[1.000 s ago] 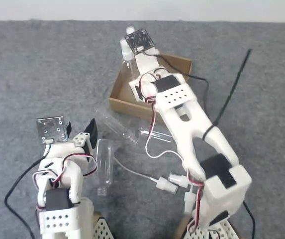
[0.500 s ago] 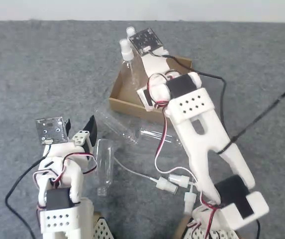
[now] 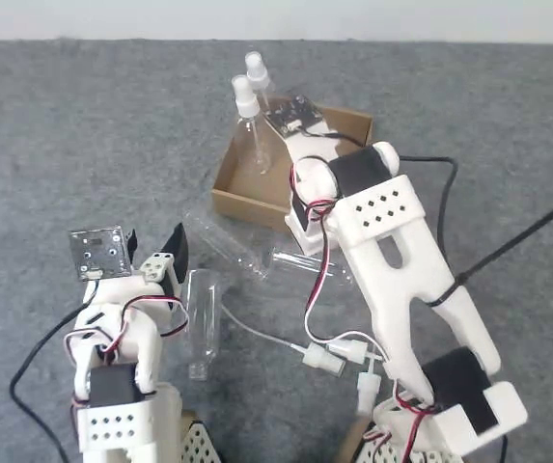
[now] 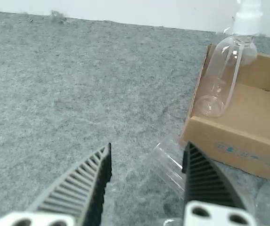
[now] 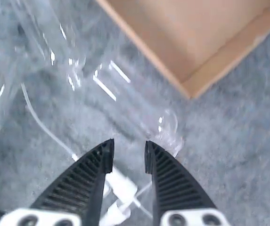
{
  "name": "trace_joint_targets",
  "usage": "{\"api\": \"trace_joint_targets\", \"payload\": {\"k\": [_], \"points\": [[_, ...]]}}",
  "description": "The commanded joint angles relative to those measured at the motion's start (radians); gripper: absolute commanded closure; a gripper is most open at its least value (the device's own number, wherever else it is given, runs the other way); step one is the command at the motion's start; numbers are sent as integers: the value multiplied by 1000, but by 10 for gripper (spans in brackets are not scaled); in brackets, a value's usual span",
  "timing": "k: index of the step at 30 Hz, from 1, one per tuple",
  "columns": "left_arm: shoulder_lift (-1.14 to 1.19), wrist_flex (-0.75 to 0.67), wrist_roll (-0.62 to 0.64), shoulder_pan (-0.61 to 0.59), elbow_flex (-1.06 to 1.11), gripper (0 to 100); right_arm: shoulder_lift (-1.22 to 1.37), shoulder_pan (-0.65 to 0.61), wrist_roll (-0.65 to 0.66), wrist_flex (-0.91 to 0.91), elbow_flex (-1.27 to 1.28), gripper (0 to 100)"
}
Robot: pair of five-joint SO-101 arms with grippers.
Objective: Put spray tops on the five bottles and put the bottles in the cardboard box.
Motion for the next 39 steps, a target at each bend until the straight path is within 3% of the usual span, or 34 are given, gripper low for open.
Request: {"api": "trace_joint_targets", "payload": {"k": [1,5,12,22,35,39], "points": [[-9,-28,-11,-9,-8,772,-74,-7,6,41,-14,939],[-9,-28,-11,-9,-7,772,-76,-15,3,76,-14,934],[-9,-28,-11,-17,-8,772,-76,-93,3,150,-14,817],[-9,-48,-2,-127,-21,772,-71,-217,8,136,74,815],[-9,-48,-2,-127,-21,772,-64,-265,12,-349,420,814],[-9,-48,-2,-127,-21,772,-64,-225,130,-381,428,814]]}}
